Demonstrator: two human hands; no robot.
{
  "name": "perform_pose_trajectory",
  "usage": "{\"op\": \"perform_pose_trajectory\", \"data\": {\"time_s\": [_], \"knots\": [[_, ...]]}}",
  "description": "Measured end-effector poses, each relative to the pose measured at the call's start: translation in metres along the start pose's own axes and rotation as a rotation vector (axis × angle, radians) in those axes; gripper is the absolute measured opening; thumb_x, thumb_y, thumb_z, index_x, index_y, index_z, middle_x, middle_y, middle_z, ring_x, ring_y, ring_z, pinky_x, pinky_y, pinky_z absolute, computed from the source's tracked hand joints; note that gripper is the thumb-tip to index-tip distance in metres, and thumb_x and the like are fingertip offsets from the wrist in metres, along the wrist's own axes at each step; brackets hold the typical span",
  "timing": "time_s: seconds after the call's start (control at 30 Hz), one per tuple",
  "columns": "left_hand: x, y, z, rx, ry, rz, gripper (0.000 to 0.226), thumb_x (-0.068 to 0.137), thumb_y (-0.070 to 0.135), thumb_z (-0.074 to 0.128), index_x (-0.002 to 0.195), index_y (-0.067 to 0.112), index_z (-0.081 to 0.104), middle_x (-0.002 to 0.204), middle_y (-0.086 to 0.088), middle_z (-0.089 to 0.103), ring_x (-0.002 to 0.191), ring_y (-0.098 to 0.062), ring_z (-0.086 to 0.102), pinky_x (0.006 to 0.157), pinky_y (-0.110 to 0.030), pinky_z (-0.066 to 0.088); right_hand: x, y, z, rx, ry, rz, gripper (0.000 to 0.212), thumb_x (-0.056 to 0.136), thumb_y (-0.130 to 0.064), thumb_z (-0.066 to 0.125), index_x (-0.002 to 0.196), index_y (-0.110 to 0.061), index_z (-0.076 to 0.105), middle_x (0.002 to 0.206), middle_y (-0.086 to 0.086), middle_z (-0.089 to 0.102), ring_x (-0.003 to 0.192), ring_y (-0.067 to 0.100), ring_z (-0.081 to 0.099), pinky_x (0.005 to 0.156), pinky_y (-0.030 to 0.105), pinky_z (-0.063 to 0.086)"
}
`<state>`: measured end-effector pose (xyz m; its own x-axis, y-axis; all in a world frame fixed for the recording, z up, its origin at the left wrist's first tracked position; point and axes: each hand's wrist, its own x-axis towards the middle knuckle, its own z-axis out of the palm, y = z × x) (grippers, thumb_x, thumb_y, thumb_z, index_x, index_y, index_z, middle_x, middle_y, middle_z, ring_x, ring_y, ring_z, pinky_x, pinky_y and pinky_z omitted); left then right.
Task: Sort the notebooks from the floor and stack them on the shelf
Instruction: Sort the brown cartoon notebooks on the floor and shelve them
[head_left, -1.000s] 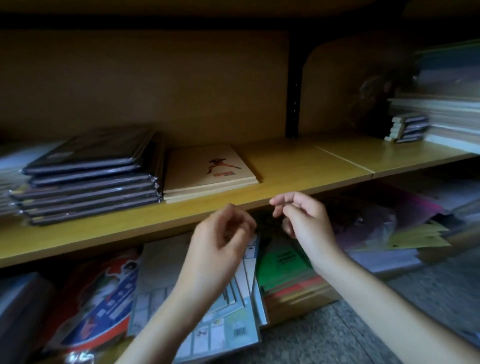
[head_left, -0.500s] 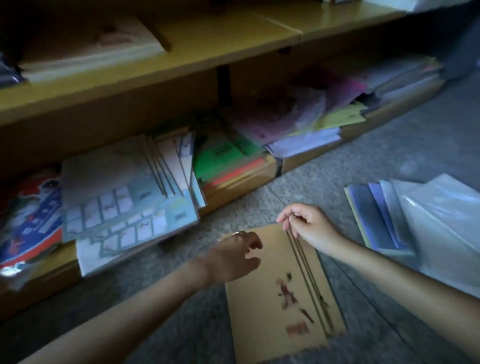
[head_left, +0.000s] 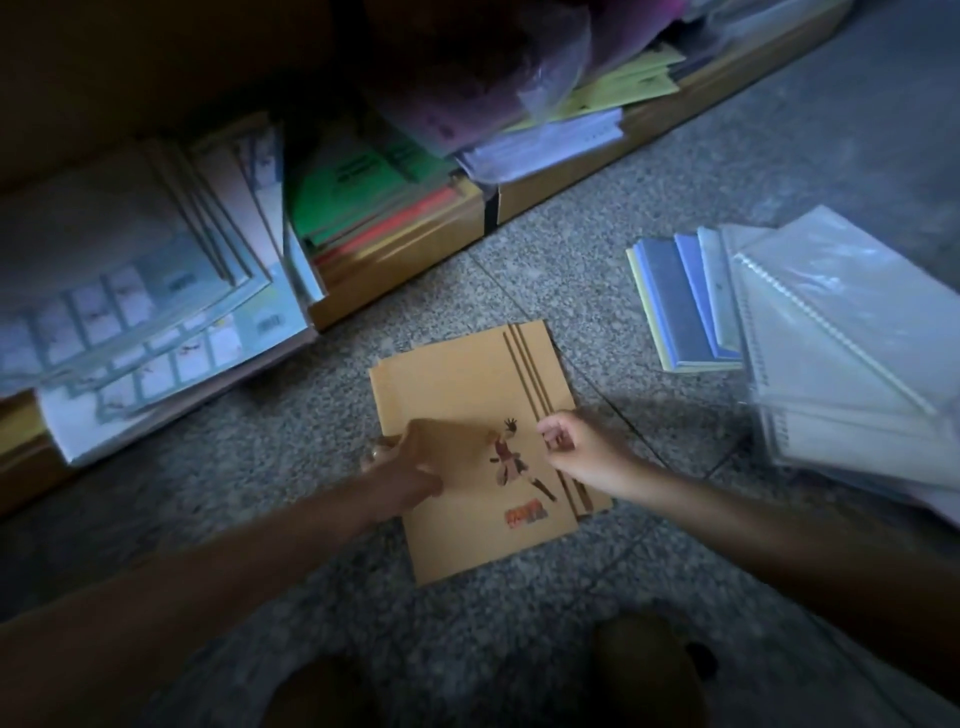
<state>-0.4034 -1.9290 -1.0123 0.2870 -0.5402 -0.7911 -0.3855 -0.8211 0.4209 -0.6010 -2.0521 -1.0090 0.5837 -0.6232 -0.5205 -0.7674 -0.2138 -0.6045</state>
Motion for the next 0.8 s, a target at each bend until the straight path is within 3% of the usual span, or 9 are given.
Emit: {"op": "perform_pose_trajectory", "data": {"time_s": [0.1, 0.17, 0.23, 0.33, 0.43, 0.5, 0.57, 0.7, 0.8], "knots": [[-0.005, 0.002, 0.001, 0.055, 0.07, 0.001, 0.111, 0.049, 0.041, 0.049, 0.151, 0.024, 0.007, 0.149, -0.019, 0.016, 0.134, -0.036, 0.025, 0.105, -0.034, 0.035, -0.003, -0.002, 0.004, -0.101, 0.076, -0.043, 0.046, 0.085, -0.011, 0.059, 0.13, -0.018, 0.048, 0.115, -0.001, 0.054, 0.094, 0.01, 0.052, 0.066, 0.016, 0.04], [-0.011, 0.005, -0.005, 0.014, 0.123, 0.041, 0.102, 0.053, 0.04, 0.044, 0.149, 0.021, 0.019, 0.144, -0.02, 0.03, 0.13, -0.034, 0.034, 0.095, -0.022, 0.036, -0.004, -0.004, 0.004, -0.162, 0.072, -0.056, 0.053, 0.085, -0.014, 0.06, 0.135, -0.018, 0.042, 0.118, 0.002, 0.051, 0.094, 0.015, 0.055, 0.071, 0.022, 0.046], [-0.016, 0.002, -0.008, -0.055, 0.163, 0.094, 0.094, 0.055, 0.037, 0.044, 0.146, 0.019, 0.029, 0.137, -0.017, 0.041, 0.122, -0.03, 0.044, 0.081, -0.018, 0.035, -0.006, -0.006, 0.005, -0.295, 0.038, -0.109, 0.057, 0.086, -0.019, 0.06, 0.138, -0.02, 0.036, 0.125, 0.007, 0.045, 0.095, 0.021, 0.056, 0.067, 0.024, 0.045], [-0.023, -0.008, -0.006, -0.105, 0.255, 0.18, 0.08, 0.063, 0.029, 0.055, 0.139, 0.016, 0.037, 0.124, -0.014, 0.049, 0.108, -0.027, 0.052, 0.076, -0.02, 0.038, -0.01, -0.007, 0.009, -0.463, 0.004, -0.174, 0.059, 0.088, -0.024, 0.057, 0.139, -0.026, 0.029, 0.13, 0.009, 0.033, 0.088, 0.023, 0.052, 0.056, 0.025, 0.037], [-0.032, -0.008, -0.002, -0.509, 0.346, 0.293, 0.068, 0.08, -0.002, 0.059, 0.138, 0.018, 0.029, 0.102, 0.002, 0.053, 0.09, -0.016, 0.059, 0.069, -0.03, 0.051, -0.011, -0.003, 0.014, -0.452, 0.029, -0.179, 0.062, 0.087, -0.033, 0.061, 0.139, -0.028, 0.027, 0.128, 0.008, 0.031, 0.083, 0.017, 0.048, 0.051, 0.02, 0.036], [-0.041, -0.003, -0.003, -0.751, 0.304, 0.327, 0.05, 0.087, -0.013, 0.047, 0.126, 0.018, 0.04, 0.093, 0.006, 0.058, 0.08, -0.014, 0.059, 0.057, -0.018, 0.051, -0.013, 0.0, 0.015, -0.476, 0.026, -0.202, 0.07, 0.083, -0.044, 0.063, 0.14, -0.027, 0.026, 0.126, 0.007, 0.029, 0.078, 0.014, 0.044, 0.047, 0.016, 0.031], [-0.048, 0.0, -0.005, -0.836, 0.195, 0.322, 0.036, 0.09, -0.009, 0.045, 0.12, 0.009, 0.053, 0.093, -0.002, 0.066, 0.08, -0.02, 0.064, 0.058, -0.02, 0.055, -0.015, 0.004, 0.017, -0.494, 0.025, -0.231, 0.078, 0.078, -0.052, 0.066, 0.14, -0.027, 0.024, 0.124, 0.005, 0.027, 0.074, 0.012, 0.044, 0.046, 0.015, 0.031], [-0.054, -0.005, -0.008, -0.715, -0.073, 0.327, 0.049, 0.085, 0.018, 0.062, 0.126, 0.039, 0.043, 0.104, 0.001, 0.068, 0.089, -0.02, 0.069, 0.064, -0.037, 0.058, -0.021, 0.008, 0.018, -0.444, 0.05, -0.256, 0.081, 0.075, -0.054, 0.068, 0.14, -0.028, 0.026, 0.125, 0.005, 0.027, 0.072, 0.01, 0.049, 0.054, 0.02, 0.046], [-0.062, -0.003, 0.002, -0.514, -0.274, 0.298, 0.042, 0.085, 0.032, 0.065, 0.118, 0.04, 0.04, 0.113, 0.005, 0.062, 0.098, -0.017, 0.066, 0.068, -0.04, 0.059, -0.024, 0.007, 0.02, -0.439, 0.075, -0.258, 0.079, 0.076, -0.052, 0.067, 0.139, -0.026, 0.027, 0.126, 0.005, 0.027, 0.074, 0.01, 0.045, 0.05, 0.015, 0.035]]}}
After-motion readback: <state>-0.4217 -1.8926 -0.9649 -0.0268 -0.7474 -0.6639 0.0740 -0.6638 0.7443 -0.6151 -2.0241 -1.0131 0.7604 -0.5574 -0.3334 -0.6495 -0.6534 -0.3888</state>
